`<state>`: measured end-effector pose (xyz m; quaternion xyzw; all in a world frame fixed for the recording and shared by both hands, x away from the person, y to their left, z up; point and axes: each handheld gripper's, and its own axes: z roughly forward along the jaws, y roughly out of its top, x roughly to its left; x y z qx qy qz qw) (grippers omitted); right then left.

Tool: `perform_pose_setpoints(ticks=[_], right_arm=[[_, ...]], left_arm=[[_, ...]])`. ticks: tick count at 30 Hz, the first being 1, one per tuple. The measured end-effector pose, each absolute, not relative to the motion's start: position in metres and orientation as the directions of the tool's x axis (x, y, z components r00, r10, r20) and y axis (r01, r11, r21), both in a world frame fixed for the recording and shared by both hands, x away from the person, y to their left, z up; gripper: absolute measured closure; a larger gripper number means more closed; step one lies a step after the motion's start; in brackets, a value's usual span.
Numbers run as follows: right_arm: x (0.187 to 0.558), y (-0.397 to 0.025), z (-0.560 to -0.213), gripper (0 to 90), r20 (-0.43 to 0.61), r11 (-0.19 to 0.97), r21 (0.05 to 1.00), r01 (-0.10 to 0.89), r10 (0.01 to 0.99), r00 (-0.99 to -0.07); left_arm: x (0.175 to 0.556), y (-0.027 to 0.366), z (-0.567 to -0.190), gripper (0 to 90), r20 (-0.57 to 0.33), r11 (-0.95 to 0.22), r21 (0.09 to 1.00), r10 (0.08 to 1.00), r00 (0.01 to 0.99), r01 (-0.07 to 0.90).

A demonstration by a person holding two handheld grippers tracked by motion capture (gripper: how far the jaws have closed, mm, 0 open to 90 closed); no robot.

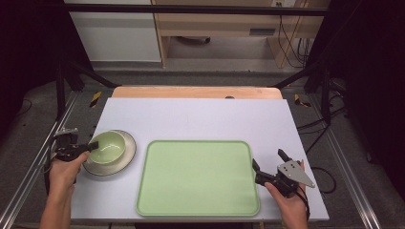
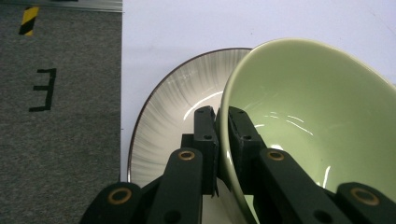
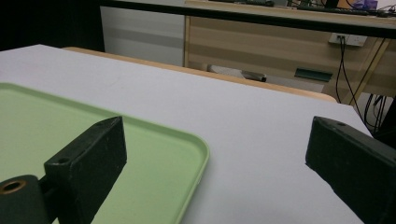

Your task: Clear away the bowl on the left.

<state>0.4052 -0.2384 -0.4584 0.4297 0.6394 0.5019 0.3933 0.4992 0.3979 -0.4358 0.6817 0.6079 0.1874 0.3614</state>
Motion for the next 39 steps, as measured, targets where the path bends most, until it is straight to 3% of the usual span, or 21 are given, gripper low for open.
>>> perform_pose_setpoints(ticks=[10,39], right_arm=[[0.405,-0.238,-0.458,5.5,-0.075,0.13,0.98,0.153,0.943,-0.325],[0.402,-0.24,-0.455,1.5,-0.076,0.114,0.99,0.083,0.929,-0.362]], left_arm=[[0.496,0.398,-0.423,83.4,-0.23,0.042,0.749,0.953,0.199,0.661],[0.497,0.35,-0.403,83.2,-0.239,-0.043,0.772,0.905,0.352,0.634]])
